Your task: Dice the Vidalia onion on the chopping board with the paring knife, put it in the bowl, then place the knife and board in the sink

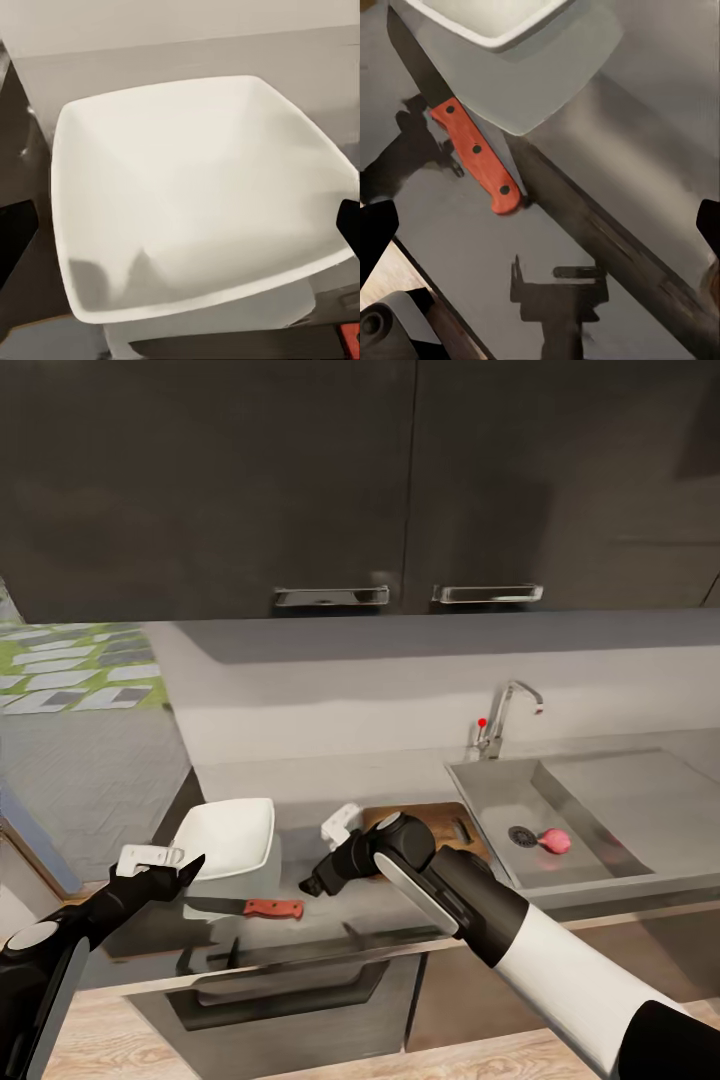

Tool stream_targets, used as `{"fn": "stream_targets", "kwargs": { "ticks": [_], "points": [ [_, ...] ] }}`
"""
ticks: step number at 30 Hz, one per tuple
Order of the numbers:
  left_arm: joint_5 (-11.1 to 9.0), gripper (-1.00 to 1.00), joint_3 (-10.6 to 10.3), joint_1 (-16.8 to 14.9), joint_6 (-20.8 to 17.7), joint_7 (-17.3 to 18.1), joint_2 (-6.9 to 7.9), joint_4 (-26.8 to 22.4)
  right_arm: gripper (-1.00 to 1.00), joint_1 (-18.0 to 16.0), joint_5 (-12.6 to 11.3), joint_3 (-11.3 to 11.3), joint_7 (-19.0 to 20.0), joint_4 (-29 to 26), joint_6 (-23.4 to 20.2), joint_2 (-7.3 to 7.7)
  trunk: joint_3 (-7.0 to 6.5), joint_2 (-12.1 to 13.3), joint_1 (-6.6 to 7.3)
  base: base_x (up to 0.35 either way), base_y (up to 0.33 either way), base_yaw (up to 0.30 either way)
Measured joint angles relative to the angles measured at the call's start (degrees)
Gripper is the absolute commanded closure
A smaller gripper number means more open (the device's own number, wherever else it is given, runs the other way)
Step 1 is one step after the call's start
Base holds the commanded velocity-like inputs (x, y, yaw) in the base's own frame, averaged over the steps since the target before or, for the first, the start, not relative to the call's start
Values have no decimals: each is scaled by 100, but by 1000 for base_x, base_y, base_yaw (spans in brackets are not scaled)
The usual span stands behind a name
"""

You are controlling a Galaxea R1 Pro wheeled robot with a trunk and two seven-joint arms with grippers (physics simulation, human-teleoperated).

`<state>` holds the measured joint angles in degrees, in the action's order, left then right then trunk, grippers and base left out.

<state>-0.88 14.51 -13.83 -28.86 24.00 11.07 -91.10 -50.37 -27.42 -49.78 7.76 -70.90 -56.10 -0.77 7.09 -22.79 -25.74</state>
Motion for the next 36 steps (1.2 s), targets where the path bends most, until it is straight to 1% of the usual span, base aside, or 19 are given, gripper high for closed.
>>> {"fn": "stream_targets", "kwargs": {
  "ticks": [7, 14, 22, 36],
  "points": [
    [0, -100, 0, 0, 2, 0, 0, 1, -100, -1, -1, -277, 2, 6, 13, -1, 0, 0, 0, 0, 42, 0],
    [0, -100, 0, 0, 2, -1, 0, 1, -100, -1, 1, -280, 3, 7, 14, -1, 0, 0, 0, 0, 13, 0],
    [0, -100, 0, 0, 1, 1, 0, 0, -100, -1, 2, -262, 3, 7, 15, 0, 0, 0, 0, 20, 165, 0],
    [0, -100, 0, 0, 2, 0, 0, 1, -100, -1, 1, -286, 3, 7, 14, -1, 0, 0, 0, 2, 26, 0]
  ]
}}
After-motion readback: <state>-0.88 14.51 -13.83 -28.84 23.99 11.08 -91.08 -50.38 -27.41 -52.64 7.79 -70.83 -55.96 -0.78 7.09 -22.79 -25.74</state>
